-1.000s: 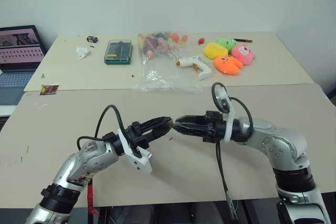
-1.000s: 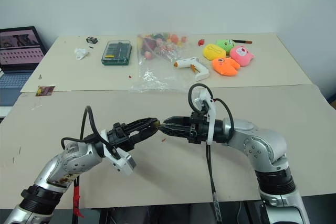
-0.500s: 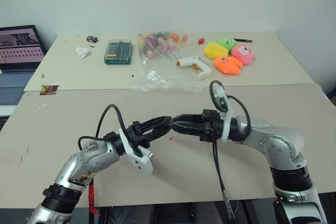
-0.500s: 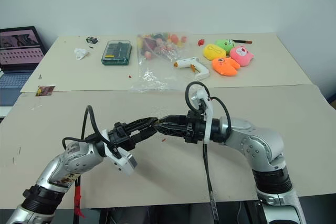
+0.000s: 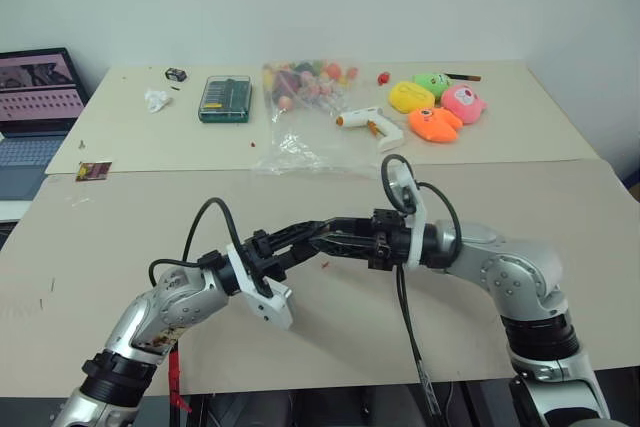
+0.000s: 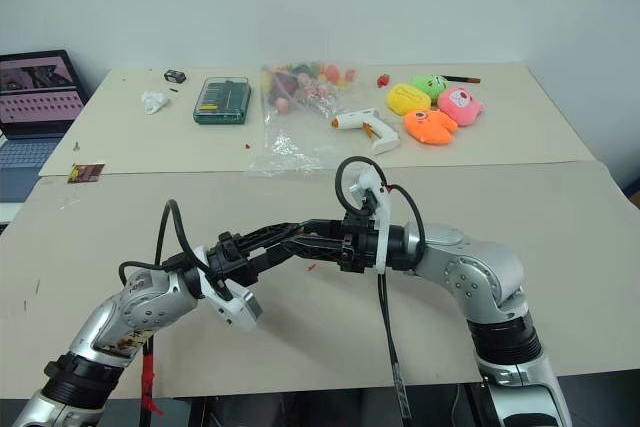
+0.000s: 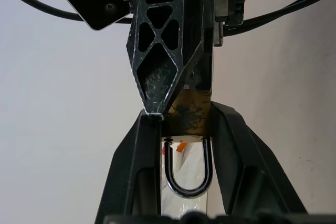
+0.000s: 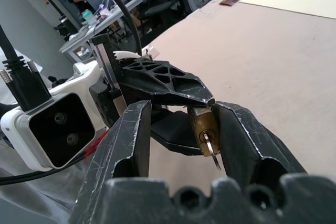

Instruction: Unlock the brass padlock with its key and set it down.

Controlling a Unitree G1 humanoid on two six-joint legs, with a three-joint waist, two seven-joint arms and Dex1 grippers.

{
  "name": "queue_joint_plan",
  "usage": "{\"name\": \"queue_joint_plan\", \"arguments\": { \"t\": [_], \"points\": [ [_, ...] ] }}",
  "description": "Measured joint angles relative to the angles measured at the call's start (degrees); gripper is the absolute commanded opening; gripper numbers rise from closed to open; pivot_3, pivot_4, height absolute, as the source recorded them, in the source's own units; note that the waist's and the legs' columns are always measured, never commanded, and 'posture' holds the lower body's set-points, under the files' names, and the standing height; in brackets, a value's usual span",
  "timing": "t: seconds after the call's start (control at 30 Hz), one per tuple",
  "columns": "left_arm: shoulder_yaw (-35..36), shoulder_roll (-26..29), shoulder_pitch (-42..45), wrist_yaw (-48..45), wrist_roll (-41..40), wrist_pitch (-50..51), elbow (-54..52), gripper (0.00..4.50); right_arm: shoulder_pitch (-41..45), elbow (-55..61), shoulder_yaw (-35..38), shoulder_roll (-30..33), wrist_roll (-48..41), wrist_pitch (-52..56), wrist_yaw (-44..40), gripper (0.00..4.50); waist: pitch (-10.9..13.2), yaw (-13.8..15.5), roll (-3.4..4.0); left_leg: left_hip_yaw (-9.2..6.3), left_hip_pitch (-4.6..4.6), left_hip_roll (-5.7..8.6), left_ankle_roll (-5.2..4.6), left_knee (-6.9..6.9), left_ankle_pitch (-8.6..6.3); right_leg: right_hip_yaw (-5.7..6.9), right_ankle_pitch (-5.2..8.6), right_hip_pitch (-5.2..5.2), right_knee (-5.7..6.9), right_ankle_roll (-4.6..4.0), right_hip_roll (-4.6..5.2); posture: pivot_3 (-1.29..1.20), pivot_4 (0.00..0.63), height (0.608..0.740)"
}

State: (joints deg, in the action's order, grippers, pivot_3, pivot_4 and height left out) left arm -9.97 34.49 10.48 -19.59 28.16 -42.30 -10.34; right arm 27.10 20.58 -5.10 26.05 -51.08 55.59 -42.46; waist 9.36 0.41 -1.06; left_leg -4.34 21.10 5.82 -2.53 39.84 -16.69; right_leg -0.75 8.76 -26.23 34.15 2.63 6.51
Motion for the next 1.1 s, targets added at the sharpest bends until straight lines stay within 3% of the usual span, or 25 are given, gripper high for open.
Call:
{"name": "queue_joint_plan", "arguments": {
  "t": [0.07, 0.3, 0.63, 0.7, 0.73, 0.93, 0.97, 1.1],
  "points": [
    [0.0, 0.0, 0.0, -0.1, 0.0, 0.1, 0.0, 0.84, 0.0, 0.0, -0.2, 0.0, 0.4, -0.2, -0.1, 2.22, 0.0, 0.0, 0.00, 0.00, 0.00, 0.00, 0.00, 0.00, 0.00, 0.00, 0.00, 0.00, 0.00, 0.00, 0.00, 0.00, 0.150, 0.740],
    [-0.1, 0.0, 0.0, -0.4, -0.1, -0.1, -0.2, 0.84, 0.2, -0.4, -0.1, 0.2, 2.5, -0.5, -0.4, 0.20, 0.0, 0.0, 0.00, 0.00, 0.00, 0.00, 0.00, 0.00, 0.00, 0.00, 0.00, 0.00, 0.00, 0.00, 0.00, 0.00, 0.150, 0.740],
    [-0.2, -0.2, 0.0, -0.8, -0.7, -0.1, -0.2, 0.84, 0.4, -0.4, -0.1, 0.7, 2.6, -0.4, -1.0, 0.12, 0.0, 0.0, 0.00, 0.00, 0.00, 0.00, 0.00, 0.00, 0.00, 0.00, 0.00, 0.00, 0.00, 0.00, 0.00, 0.00, 0.150, 0.740],
    [-0.3, -0.2, 0.0, -1.5, -1.7, 0.0, -0.1, 1.84, 0.4, -0.3, -0.2, 0.8, 2.6, -0.4, -1.1, 0.12, 0.0, 0.0, 0.00, 0.00, 0.00, 0.00, 0.00, 0.00, 0.00, 0.00, 0.00, 0.00, 0.00, 0.00, 0.00, 0.00, 0.150, 0.740],
    [-0.3, -0.2, 0.0, -1.7, -2.3, 0.2, -0.1, 1.98, 0.4, -0.2, -0.4, 0.9, 2.6, -0.4, -1.3, 0.12, 0.0, 0.0, 0.00, 0.00, 0.00, 0.00, 0.00, 0.00, 0.00, 0.00, 0.00, 0.00, 0.00, 0.00, 0.00, 0.00, 0.150, 0.740],
    [0.6, 0.5, -0.3, -3.0, -6.9, 1.7, 0.0, 4.25, 0.4, -0.1, -1.8, 1.4, 2.5, -0.2, -3.0, 0.12, 0.0, -0.1, 0.00, 0.00, 0.00, 0.00, 0.00, 0.00, 0.00, 0.00, 0.00, 0.00, 0.00, 0.00, 0.00, 0.00, 0.150, 0.740],
    [1.1, 1.0, -0.8, -3.2, -7.5, 1.8, -0.1, 4.46, 0.4, -0.1, -1.8, 1.5, 2.5, -0.2, -3.3, 0.12, 0.0, -0.2, 0.00, 0.00, -0.01, 0.00, 0.00, -0.01, 0.00, 0.00, 0.00, -0.01, 0.00, 0.00, -0.01, 0.00, 0.150, 0.740],
    [3.4, 4.1, -6.3, -4.4, -10.2, 2.5, -0.2, 4.46, 0.4, -0.5, -1.4, 2.7, 2.5, -0.1, -3.7, 0.12, 0.0, -0.7, 0.01, 0.00, -0.01, -0.01, 0.00, -0.04, 0.00, -0.01, 0.00, -0.03, 0.00, 0.00, 0.00, 0.00, 0.150, 0.740]
  ]
}}
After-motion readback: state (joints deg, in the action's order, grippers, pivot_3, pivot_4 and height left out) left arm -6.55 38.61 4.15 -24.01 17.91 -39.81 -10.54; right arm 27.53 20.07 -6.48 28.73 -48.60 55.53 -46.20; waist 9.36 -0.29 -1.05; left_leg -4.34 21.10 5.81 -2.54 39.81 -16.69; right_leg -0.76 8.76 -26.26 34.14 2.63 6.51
